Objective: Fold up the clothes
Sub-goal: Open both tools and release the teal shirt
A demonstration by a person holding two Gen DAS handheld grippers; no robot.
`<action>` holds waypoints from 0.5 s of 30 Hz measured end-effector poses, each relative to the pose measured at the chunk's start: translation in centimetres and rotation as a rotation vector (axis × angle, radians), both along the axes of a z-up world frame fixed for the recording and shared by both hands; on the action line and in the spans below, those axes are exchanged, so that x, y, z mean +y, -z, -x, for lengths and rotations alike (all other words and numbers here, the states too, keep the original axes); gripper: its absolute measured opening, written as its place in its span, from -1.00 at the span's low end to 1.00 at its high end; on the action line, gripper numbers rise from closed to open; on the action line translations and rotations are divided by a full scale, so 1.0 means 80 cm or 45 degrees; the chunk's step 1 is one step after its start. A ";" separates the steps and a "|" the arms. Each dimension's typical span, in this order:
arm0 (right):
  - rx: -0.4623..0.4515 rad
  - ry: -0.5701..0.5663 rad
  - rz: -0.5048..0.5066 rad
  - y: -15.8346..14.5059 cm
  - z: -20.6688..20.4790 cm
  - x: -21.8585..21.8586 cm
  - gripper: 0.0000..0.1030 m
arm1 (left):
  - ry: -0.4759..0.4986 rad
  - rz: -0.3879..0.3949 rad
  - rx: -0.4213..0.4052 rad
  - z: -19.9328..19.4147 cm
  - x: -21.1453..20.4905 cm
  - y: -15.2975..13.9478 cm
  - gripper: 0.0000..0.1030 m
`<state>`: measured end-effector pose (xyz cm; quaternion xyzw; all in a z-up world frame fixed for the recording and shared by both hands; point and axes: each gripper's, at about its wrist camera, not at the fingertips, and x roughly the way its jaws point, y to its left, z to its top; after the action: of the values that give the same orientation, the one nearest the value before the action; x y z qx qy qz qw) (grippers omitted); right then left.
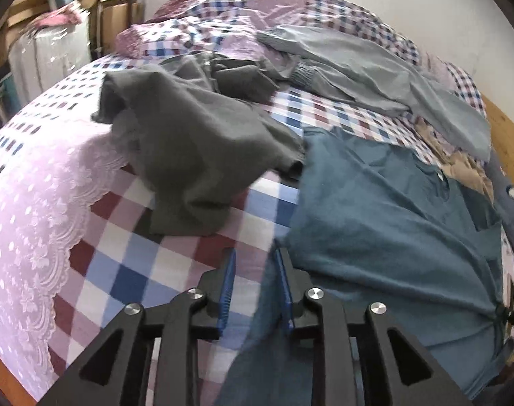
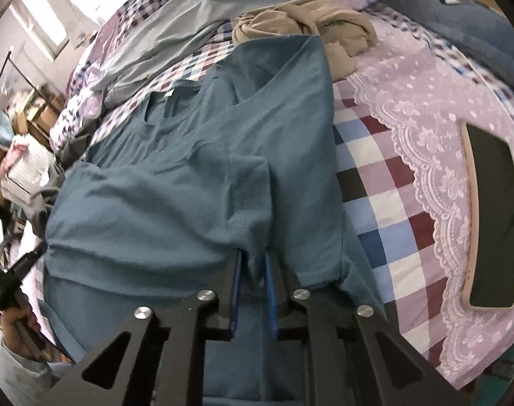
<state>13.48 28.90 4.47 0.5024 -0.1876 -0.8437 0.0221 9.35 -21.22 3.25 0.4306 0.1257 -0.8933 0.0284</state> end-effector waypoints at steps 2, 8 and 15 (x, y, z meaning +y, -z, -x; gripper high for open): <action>0.013 0.015 0.013 -0.002 -0.003 0.003 -0.52 | -0.035 -0.039 0.027 -0.003 -0.009 -0.006 -0.40; 0.134 0.093 0.047 -0.020 -0.009 0.020 -0.38 | 0.000 -0.099 0.200 -0.016 -0.002 -0.032 0.13; 0.151 0.094 0.098 -0.008 0.045 0.042 -0.36 | 0.081 -0.079 0.191 -0.002 0.023 -0.030 0.13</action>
<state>9.85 32.23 5.10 0.4431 -0.2366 -0.8644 0.0214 9.54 -19.37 5.67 0.3668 0.1414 -0.9192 -0.0229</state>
